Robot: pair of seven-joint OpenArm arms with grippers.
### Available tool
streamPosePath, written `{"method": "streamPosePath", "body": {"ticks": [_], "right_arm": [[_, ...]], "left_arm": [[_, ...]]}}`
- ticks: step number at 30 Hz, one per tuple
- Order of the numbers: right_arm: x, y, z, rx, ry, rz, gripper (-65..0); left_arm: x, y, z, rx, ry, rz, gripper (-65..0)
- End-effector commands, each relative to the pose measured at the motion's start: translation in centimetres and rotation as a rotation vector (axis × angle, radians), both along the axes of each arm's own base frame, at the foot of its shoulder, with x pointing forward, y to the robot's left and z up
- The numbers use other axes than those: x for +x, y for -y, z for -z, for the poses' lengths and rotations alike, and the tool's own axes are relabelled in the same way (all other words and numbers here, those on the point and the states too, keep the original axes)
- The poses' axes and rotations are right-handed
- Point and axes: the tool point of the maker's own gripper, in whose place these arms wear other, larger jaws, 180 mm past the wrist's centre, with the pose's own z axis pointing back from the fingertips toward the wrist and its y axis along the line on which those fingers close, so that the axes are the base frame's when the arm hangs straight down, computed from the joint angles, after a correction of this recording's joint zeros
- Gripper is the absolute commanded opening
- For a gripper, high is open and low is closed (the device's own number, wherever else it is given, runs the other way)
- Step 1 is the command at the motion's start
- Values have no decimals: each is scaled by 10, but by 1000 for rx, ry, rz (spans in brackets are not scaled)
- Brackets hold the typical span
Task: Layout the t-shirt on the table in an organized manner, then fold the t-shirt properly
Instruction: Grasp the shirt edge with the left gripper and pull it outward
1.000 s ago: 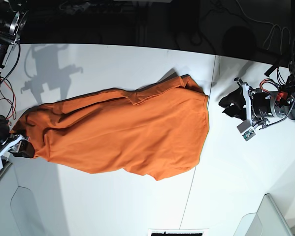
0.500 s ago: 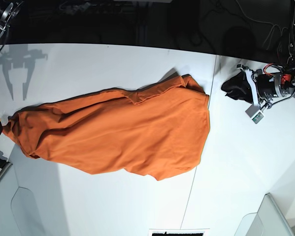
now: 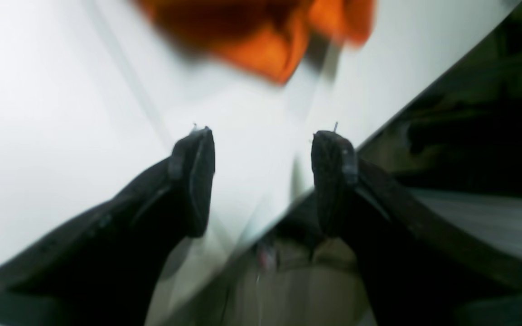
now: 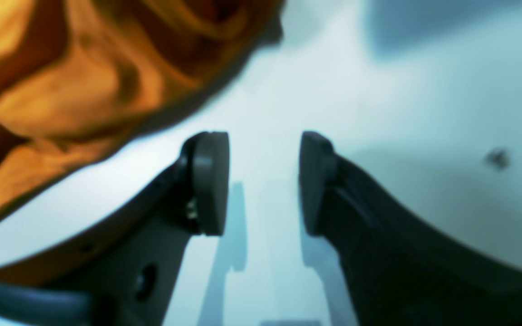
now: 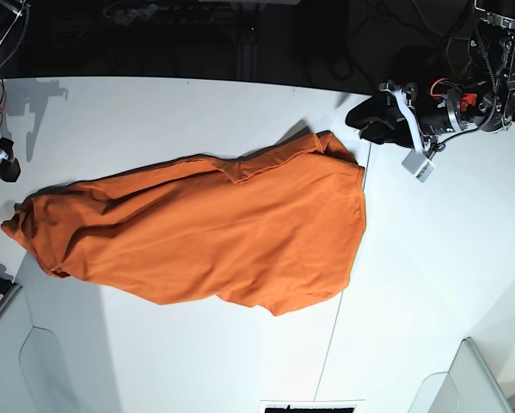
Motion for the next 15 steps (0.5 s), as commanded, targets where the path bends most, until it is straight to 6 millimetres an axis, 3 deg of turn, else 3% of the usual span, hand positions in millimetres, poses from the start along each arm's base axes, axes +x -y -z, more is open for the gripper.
{"method": "streamPosePath", "body": {"ticks": [1,9,15], "right_arm": [[15,12,-23,-26,75,9,-393],[13,12,-22,-35,63,7,-393],[13,12,-21,-33,61,8,-393]], "left_arm": [[8,3,-11,-22,39,-2,-283],[23,21,-19,81,200,29,-283],[19,40,-32,116,257,123,-283]]}}
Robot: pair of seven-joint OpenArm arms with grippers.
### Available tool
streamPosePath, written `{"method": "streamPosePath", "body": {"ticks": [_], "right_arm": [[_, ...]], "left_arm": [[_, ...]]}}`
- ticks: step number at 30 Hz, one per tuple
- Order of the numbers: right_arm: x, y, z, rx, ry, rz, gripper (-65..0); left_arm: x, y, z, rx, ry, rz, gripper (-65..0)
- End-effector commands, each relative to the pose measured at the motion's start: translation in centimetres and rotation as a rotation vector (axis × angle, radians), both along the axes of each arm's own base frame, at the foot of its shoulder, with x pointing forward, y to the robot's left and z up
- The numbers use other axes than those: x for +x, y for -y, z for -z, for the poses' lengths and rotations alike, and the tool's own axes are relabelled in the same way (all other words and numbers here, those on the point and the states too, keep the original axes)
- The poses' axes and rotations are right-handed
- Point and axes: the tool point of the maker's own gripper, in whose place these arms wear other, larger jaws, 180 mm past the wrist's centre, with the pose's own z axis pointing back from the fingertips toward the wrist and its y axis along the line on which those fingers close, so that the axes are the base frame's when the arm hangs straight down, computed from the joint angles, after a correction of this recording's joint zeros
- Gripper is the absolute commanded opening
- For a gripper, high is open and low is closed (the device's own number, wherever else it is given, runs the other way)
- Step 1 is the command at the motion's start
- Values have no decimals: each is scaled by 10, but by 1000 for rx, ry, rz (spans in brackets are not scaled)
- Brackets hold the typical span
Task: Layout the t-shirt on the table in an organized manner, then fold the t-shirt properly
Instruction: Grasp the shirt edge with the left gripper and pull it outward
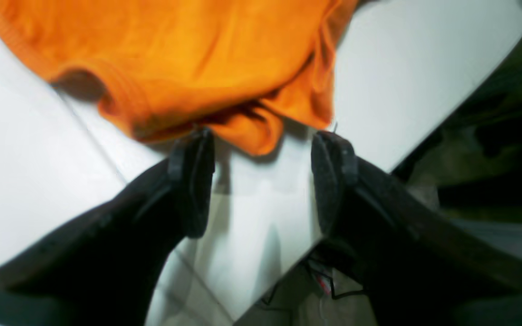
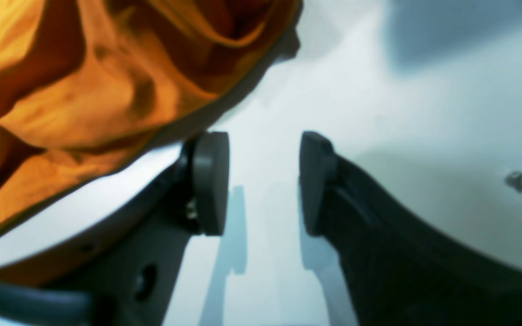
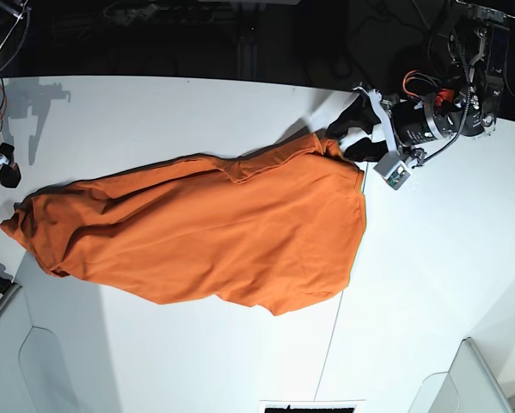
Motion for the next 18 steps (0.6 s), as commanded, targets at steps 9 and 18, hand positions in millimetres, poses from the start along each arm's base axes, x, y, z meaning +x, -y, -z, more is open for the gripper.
{"method": "streamPosePath", "body": {"ticks": [9,18], "right_arm": [[5,12,-6,3,32,27,-393],[4,12,-4,9,26,30,-393]], "left_arm": [[1,36,-3,19,90,122,-283],[22,35,-15,34,157,123,-285]]}}
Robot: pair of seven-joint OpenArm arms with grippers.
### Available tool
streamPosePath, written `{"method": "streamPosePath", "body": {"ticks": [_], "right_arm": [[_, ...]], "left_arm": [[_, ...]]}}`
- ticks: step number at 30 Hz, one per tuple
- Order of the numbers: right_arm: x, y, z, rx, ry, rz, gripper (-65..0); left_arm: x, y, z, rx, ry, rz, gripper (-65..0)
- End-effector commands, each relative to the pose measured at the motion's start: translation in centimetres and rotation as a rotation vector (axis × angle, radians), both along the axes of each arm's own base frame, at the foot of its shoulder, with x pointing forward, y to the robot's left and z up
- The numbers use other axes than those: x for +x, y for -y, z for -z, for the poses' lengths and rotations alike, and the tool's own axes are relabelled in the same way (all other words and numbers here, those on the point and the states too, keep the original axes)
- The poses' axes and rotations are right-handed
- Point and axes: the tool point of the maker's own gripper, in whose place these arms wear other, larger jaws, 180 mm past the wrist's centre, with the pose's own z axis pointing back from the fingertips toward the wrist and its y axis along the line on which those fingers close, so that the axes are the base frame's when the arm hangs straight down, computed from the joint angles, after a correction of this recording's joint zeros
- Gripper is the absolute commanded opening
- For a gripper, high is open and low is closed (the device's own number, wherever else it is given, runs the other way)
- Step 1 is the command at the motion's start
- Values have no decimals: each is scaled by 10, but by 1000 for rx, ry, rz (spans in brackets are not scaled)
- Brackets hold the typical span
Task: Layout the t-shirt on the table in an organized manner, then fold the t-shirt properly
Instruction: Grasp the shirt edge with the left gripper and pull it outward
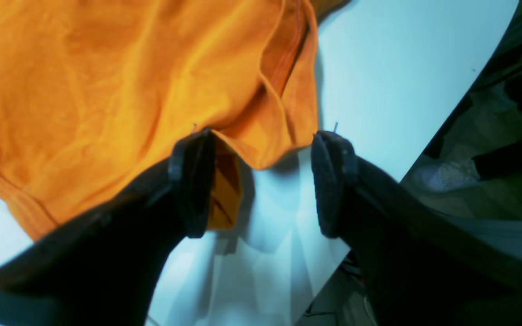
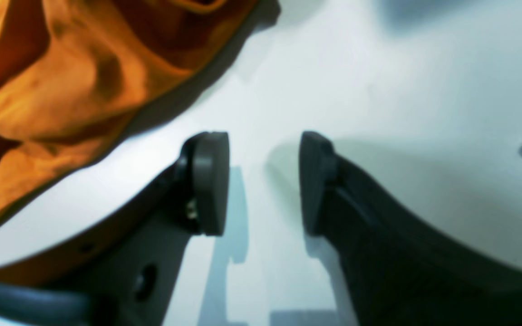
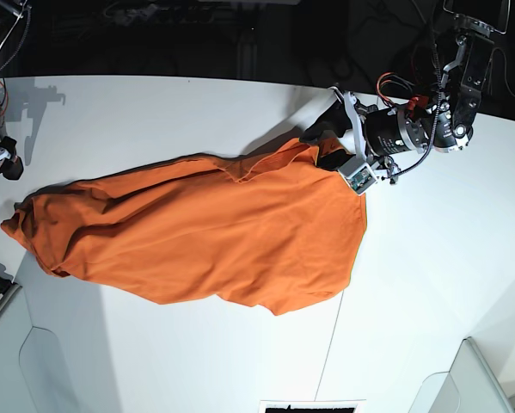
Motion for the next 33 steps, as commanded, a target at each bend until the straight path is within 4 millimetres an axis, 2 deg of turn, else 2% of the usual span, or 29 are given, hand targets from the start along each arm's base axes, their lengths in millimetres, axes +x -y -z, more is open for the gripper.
{"method": "streamPosePath", "body": {"ticks": [1,3,4,5,8,9,13,19,25,29,30,31,33], "right_arm": [[12,11,-19,-25,60,9,-394],[13,11,-20,-26,66,11,-393],[13,12,-20,-26,69,13,-394],[14,12,-21,-26,75,14,-394],[19,8,-22,-18,100,20,-394],[21,4,-21,-10,106,19,-394],[32,-17,-16,14,112,-13,-394],[49,-45,-1,-22,68,-51,-393],[68,-95,14,-4,42,-113,-393],[86,-123,17,35,58,-123,-394],[90,-129,17,47,59,-124,-403],[95,-132,17,54,61,-125,-440],[103,-137,12,56,76,-134,-574]], "left_arm": [[6,3,-12,-28,39,9,-285],[3,6,-10,-25,34,22,-296],[0,10,-8,-19,29,35,-326],[-3,13,-5,-8,26,50,-382],[-15,26,7,32,13,110,-635],[-19,29,11,49,10,129,-650],[-27,24,21,116,-18,159,-650],[-30,-7,24,180,-42,173,-650],[-30,-26,23,218,-52,178,-650],[-21,-35,18,224,-34,145,-650],[-17,-39,16,225,-27,130,-650],[-13,-43,13,226,-18,114,-650],[-5,-53,6,226,-2,79,-650]]}}
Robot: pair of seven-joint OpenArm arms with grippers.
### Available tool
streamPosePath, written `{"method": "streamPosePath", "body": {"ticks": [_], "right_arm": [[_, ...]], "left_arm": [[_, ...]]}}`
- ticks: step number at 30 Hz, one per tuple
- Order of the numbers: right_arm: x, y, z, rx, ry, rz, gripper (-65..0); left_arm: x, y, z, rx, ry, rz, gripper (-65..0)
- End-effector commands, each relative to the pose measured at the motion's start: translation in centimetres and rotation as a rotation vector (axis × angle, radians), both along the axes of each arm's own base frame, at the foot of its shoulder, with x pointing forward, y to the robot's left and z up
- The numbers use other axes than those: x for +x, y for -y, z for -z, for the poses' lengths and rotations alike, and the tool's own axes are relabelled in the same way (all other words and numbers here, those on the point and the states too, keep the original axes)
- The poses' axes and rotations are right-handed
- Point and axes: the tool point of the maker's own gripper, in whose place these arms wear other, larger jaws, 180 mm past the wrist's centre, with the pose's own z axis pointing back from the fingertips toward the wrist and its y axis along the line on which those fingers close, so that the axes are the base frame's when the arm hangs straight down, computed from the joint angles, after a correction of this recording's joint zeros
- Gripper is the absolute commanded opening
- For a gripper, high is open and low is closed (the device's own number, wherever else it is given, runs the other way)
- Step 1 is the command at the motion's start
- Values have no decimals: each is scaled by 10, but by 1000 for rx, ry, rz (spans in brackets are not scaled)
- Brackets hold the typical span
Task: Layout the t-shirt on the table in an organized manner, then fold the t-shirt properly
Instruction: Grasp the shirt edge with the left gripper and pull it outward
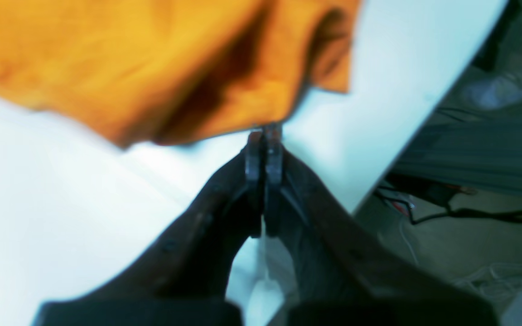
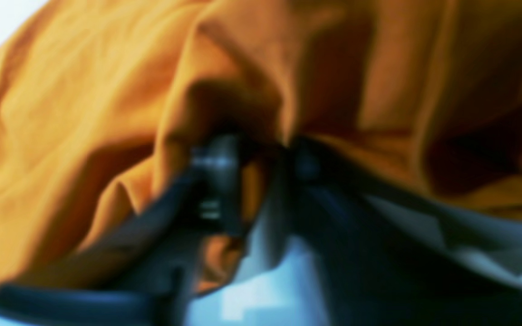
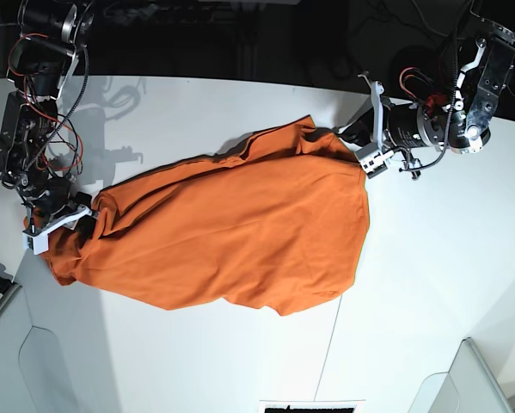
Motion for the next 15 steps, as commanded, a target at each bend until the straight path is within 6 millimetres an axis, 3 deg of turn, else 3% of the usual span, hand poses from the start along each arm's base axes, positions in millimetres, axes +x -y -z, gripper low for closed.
{"method": "streamPosePath", "body": {"ticks": [1,5,8,13,14,15], "right_arm": [[9,3,-12,-16,24,-15,-647],[13,4,-27,-36,25,-56,-650],[2,10,-37,-77,-2,-84,-650],[-20,16,-50,-82,22,-99,-650],[-24,17,-50,-90,22,-103,-613],[-29,18,-51,-102,22,-110,-526]], "left_arm": [[11,-6,-15,-17,45,-9,-650],[25,-36,-29,25,83,-52,-650],[28,-54,-34,73,96,-54,-650],[29,-65,-37,109,96,-46,-650],[29,-66,-37,111,96,-46,-650],[29,-66,-37,110,96,-46,-650]]}}
